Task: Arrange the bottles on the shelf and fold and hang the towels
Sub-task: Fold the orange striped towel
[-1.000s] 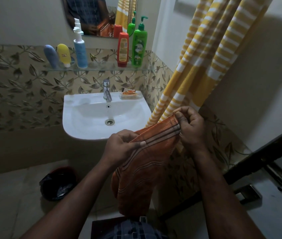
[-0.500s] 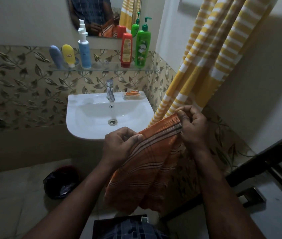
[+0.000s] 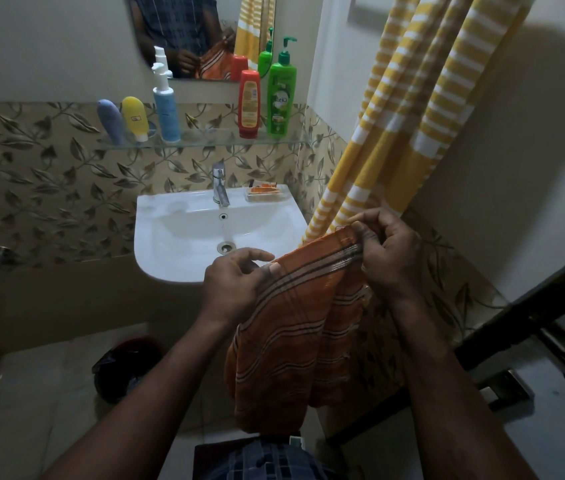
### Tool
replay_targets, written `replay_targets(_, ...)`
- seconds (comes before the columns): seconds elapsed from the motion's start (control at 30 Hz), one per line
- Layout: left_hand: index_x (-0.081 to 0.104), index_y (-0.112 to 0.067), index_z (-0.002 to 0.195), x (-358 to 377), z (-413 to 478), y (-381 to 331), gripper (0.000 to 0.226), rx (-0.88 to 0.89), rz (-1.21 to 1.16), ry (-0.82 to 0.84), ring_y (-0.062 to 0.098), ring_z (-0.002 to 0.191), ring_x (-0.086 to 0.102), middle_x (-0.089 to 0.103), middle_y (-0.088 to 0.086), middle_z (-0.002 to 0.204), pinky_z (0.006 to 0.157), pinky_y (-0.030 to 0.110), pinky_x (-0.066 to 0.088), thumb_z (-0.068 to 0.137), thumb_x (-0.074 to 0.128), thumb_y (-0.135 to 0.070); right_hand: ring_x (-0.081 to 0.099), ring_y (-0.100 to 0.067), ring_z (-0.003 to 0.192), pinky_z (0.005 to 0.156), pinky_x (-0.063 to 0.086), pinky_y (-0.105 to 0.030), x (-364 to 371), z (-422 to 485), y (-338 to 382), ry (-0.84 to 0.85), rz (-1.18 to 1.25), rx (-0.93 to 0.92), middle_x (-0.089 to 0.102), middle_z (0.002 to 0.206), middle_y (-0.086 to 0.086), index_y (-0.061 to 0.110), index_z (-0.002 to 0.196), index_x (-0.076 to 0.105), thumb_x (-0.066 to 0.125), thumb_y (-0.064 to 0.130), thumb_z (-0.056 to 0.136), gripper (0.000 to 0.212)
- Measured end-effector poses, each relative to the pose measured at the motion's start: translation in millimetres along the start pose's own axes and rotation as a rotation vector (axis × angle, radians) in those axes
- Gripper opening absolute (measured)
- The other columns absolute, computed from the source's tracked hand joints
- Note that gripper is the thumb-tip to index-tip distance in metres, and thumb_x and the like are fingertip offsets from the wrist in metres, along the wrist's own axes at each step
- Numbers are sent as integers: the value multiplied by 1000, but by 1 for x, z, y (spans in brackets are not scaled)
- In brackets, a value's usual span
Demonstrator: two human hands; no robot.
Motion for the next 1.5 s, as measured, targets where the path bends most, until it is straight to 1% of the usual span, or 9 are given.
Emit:
replay_targets(0.13,82,-26,82,2,-2,-1,8,-1,-15,-6,17,73,76,78,-4,73,74,47,64,88,82,-31,67,-12,82,74,50,-20,0,1,0,21,-206,-70,74,88,2,16,92,77,74,13,88,5)
replay_targets(0.23,82,-27,83,4,-3,-2,5,25,13,-44,8,62,68,73,-6,64,65,32,57,88,82,-27,71,-28,89,78,49,-31,17,-9,4,85,-422,-139,76,97,-6,14,100,75,76,9,83,18)
replay_targets(0.37,81,-32,85,15,-3,-12,7,89,129,-22,0,52,58,63,-15,54,53,15,40,89,80,-26,71,-19,102,90,50,-23,48,-34,29,312,-290,-203,77,116,-4,17,127,73,76,12,84,43)
replay_targets(0.5,84,-24,93,22,-4,-20,7,171,183,39,-4,54,59,62,-23,54,54,10,37,90,78,-21,70,-20,114,98,55,-36,84,-51,25,570,-299,-125,76,123,-3,22,132,71,71,27,86,46)
replay_targets(0.63,84,-21,91,19,-5,-20,5,177,174,57,-7,54,57,61,-24,53,55,9,36,89,82,-25,70,-22,91,74,52,-35,101,-52,4,693,-381,25,78,95,-4,21,106,79,67,29,83,28)
replay_targets(0.77,80,-25,91,20,-7,-25,9,229,175,70,-4,56,60,63,-23,56,55,12,39,87,84,-31,60,-10,72,54,35,-10,91,-49,-2,533,-317,107,69,74,4,19,92,81,68,28,84,18)
replay_targets(0.97,59,-29,87,17,-13,-5,23,222,258,87,9,66,64,65,-11,70,62,33,52,78,78,-39,56,2,78,64,35,3,59,-32,6,247,-213,121,68,79,11,16,92,81,66,1,80,24)
replay_targets(1.37,58,-30,90,14,-20,-7,5,311,192,-10,3,75,67,73,-12,83,66,29,52,85,58,-29,70,-4,83,74,53,-17,54,-26,-1,274,-67,195,75,86,13,28,88,78,70,5,86,24)
replay_targets(1.5,75,-21,87,22,-20,-20,23,453,240,26,13,81,68,72,-7,87,70,39,56,81,52,-21,70,-6,85,74,51,-17,49,-21,2,293,-56,207,74,87,13,27,88,76,71,7,88,21)
Point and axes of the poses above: each hand's wrist, its own z-axis towards the middle knuckle, its own x-axis out of the palm, y = z × x, the point moved 9 cm from there along z, towards the middle knuckle
